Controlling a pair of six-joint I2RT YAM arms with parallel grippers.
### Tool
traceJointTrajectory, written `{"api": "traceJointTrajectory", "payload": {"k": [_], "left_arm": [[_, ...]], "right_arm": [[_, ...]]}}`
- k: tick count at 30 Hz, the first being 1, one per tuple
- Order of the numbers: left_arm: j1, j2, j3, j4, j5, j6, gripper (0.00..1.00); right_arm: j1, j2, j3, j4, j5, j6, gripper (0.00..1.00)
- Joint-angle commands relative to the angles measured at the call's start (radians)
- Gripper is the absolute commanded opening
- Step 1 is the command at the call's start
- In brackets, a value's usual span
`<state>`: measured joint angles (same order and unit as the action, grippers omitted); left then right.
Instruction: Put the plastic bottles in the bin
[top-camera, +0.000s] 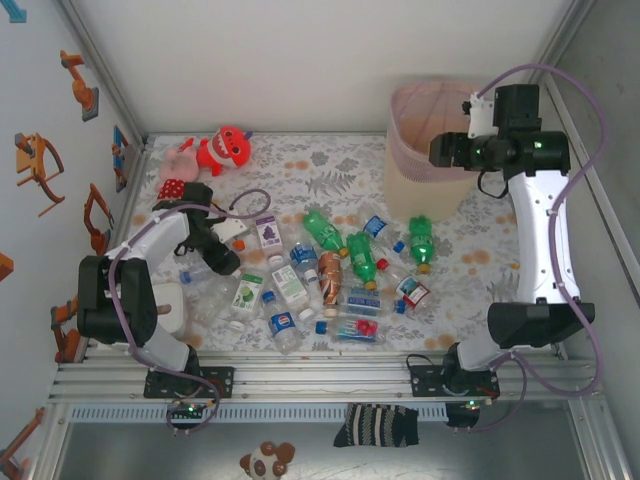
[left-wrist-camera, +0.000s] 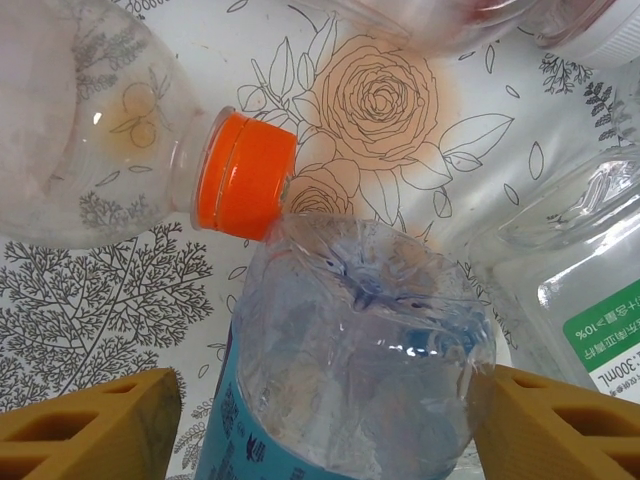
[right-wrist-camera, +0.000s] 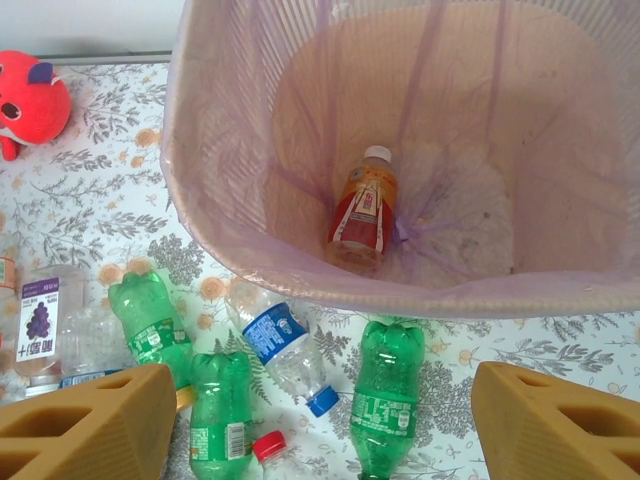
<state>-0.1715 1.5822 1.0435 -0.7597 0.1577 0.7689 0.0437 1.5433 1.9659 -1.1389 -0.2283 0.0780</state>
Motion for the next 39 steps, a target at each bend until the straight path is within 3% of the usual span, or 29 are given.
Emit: {"api": "traceJointTrajectory", "payload": {"k": [1,13,22,25,30,39], "left_arm": [[-0.004,0.018,0.022,-0.021,0.027,0.023,0.7],[-0.011,-0.051,0.033,-0.023,-0.019,0.023,0.58],[-0.004,-0.244,0.097,0.012,0.013,0.007,0.55],[0.005,-0.281,0.119,0.007,0.061,0.001,0.57],[0.01,-0.199,0.192,-0.091,0.045,0.007,0.59],[-0.001,-0.082,0.145,-0.08,0.065,-0.054,0.74]], "right_arm": [[0.003,-0.034,-0.015,0.012,0.017,-0.009,0.77],[0.001,-0.117,-0.041,0.023,0.043,-0.005,0.76],[0.002,-0.214,-0.106,0.078,0.029,0.016,0.76],[0.002,-0.243,-0.151,0.107,-0.003,0.029,0.76],[0.002,-0.252,-0.189,0.119,-0.022,0.037,0.75],[0.002,-0.246,-0.203,0.115,-0.02,0.029,0.75]]}}
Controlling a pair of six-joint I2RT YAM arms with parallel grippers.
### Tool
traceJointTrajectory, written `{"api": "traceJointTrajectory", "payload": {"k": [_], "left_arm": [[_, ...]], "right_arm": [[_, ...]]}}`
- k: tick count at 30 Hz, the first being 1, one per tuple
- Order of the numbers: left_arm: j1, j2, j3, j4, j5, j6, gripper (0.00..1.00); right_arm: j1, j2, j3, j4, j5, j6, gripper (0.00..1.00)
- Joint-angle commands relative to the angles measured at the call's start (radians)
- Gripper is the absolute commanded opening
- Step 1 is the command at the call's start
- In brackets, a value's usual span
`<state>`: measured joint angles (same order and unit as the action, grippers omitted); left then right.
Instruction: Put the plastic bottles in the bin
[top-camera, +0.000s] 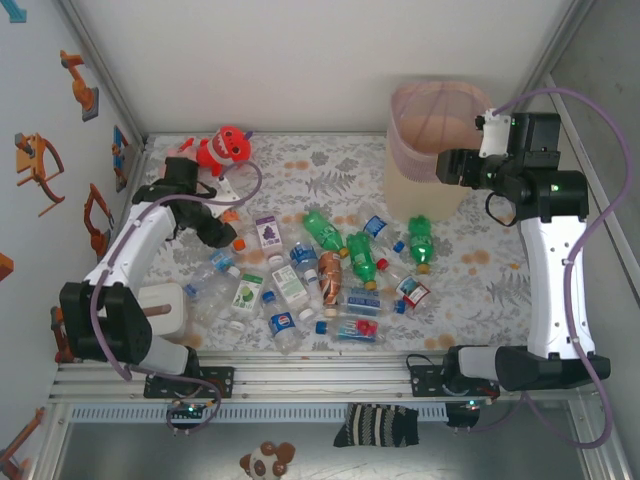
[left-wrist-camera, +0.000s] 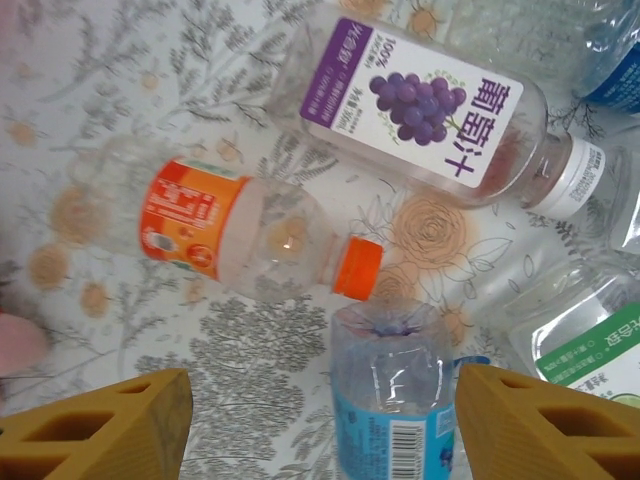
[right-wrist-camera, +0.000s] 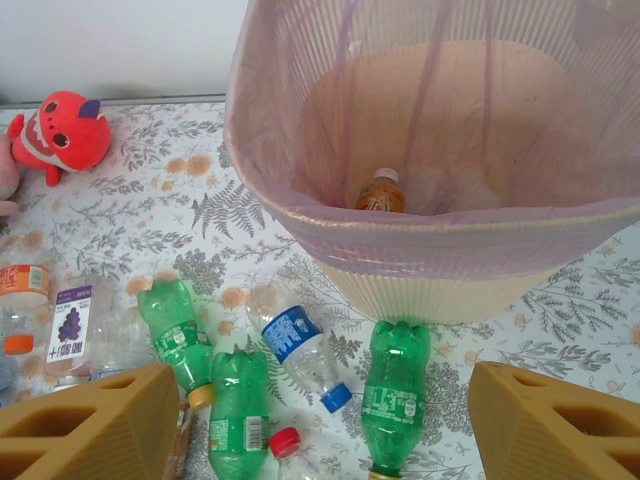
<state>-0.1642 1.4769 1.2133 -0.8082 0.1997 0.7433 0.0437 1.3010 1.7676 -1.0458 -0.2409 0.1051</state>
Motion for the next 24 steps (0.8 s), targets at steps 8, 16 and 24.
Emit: {"api": "traceJointTrajectory", "payload": {"k": [8,16,24], "left_arm": [[-0.046,0.109,-0.082,-0.016,-0.043,-0.065,0.8],[-0.047,0.183,-0.089,-0.034,-0.075,-0.084,0.78],[-0.054,0.247,-0.057,-0.054,-0.07,-0.093,0.66]], "right_arm": [[0.002,0.017,-0.009,0.021,-0.019,0.003,0.75],[0.002,0.02,-0.027,0.03,-0.011,-0.008,0.75],[0.002,0.02,-0.047,0.032,-0.018,-0.008,0.73]]}}
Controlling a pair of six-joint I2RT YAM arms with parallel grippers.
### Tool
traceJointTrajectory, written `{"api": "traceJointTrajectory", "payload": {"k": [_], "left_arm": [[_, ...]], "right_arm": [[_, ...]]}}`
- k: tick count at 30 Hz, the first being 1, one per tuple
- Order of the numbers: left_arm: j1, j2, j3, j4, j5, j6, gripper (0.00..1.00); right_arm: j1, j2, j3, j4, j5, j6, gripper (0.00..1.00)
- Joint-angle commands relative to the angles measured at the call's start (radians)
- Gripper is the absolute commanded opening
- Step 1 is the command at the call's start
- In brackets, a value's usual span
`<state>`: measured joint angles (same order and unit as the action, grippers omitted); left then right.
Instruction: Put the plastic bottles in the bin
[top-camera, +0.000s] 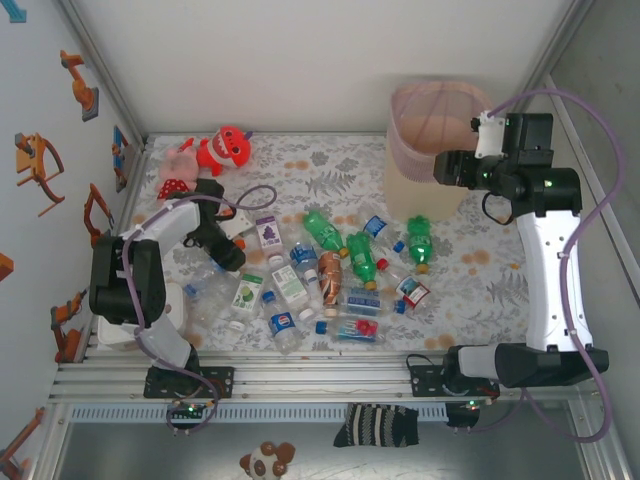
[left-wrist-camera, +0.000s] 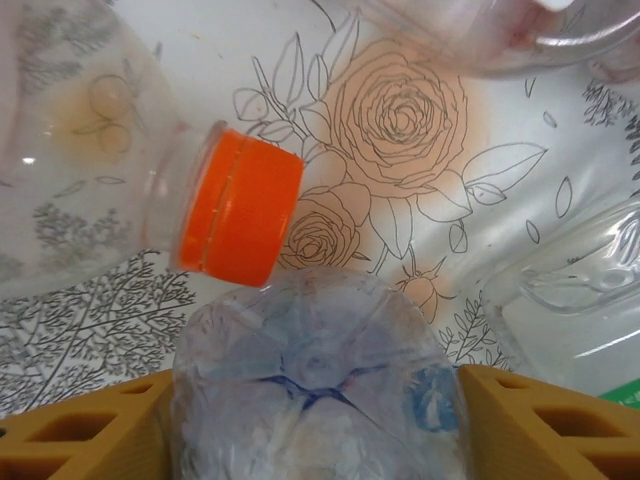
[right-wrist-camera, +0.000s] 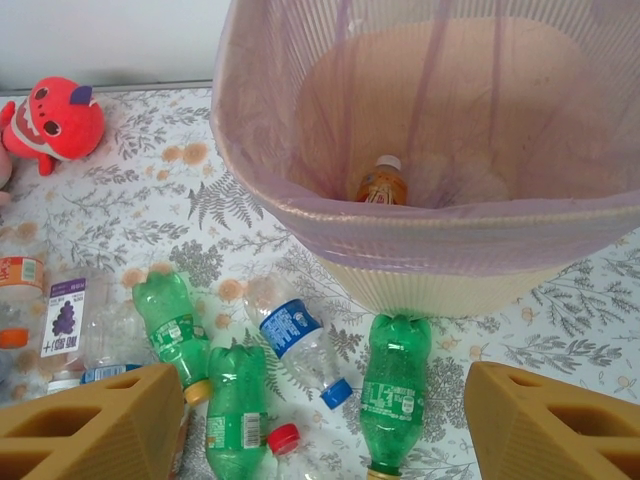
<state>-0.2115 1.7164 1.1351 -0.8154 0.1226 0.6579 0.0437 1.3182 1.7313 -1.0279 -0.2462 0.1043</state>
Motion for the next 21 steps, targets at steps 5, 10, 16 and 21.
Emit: {"api": "traceJointTrajectory", "payload": {"k": [5,10,16,21], "left_arm": [[-0.008,0.018,0.025,-0.045,-0.012,-0.007,0.59],[-0.007,0.008,0.023,-0.045,-0.025,-0.009,0.5],[-0.004,-0.049,0.023,-0.038,-0.046,-0.012,0.46],[0.014,-0.144,0.059,-0.039,-0.025,-0.02,0.45]], "right_arm": [[0.003,-0.008,-0.025,0.015,-0.008,-0.008,0.73],[0.002,-0.021,-0.032,0.016,-0.005,-0.007,0.73],[0.002,-0.037,-0.027,0.016,-0.008,-0.001,0.72],[0.003,-0.059,-0.032,0.024,-0.03,0.007,0.71]]}}
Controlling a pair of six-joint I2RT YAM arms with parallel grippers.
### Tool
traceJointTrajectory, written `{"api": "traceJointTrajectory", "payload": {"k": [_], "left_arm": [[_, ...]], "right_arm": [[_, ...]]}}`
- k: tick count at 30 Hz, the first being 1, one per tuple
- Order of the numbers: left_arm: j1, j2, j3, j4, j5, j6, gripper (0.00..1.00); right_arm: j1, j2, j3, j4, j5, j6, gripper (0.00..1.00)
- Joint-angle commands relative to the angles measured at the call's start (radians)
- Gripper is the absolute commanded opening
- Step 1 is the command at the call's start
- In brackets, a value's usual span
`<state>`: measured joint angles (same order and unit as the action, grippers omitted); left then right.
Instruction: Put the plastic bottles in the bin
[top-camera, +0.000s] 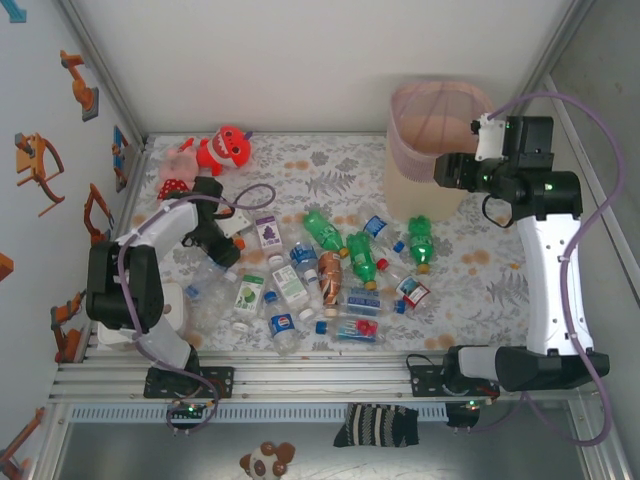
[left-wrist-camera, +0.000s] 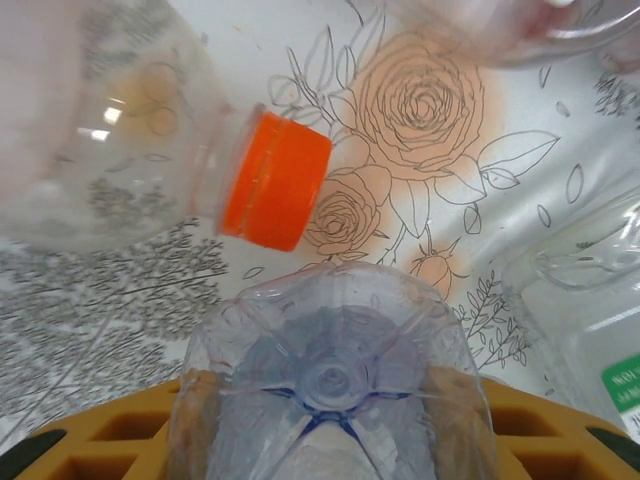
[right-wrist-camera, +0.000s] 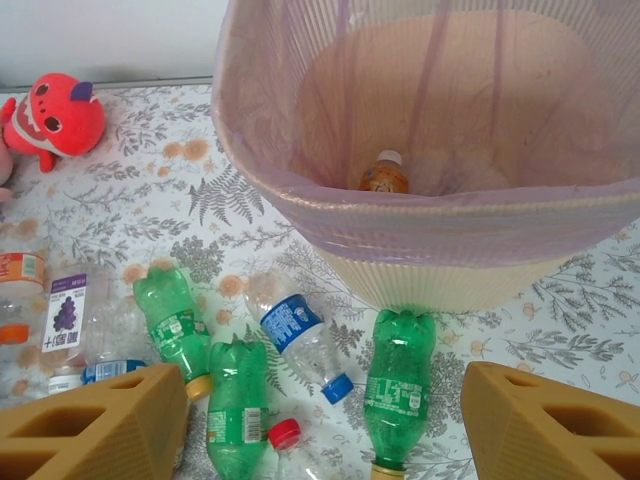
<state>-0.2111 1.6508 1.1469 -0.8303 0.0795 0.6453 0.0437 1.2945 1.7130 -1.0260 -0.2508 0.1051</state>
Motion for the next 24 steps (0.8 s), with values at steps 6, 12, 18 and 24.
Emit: {"api": "traceJointTrajectory", "payload": {"k": [6,12,18,24], "left_arm": [[0.045,-0.248,0.098,0.011,0.154,-0.051,0.45],[0.039,-0.41,0.117,0.153,0.283,-0.238,0.46],[0.032,-0.549,0.014,0.522,0.412,-0.694,0.45],[0.024,-0.574,-0.07,0.801,0.408,-1.121,0.43]], "right_arm": [[0.004,-0.084,-0.062,0.089,-0.105,0.026,0.7],[0.026,-0.156,-0.183,0.249,-0.207,0.114,0.69],[0.179,-0.233,-0.35,0.486,-0.179,0.142,0.66],[0.396,-0.224,-0.443,0.667,-0.05,0.172,0.63]]}}
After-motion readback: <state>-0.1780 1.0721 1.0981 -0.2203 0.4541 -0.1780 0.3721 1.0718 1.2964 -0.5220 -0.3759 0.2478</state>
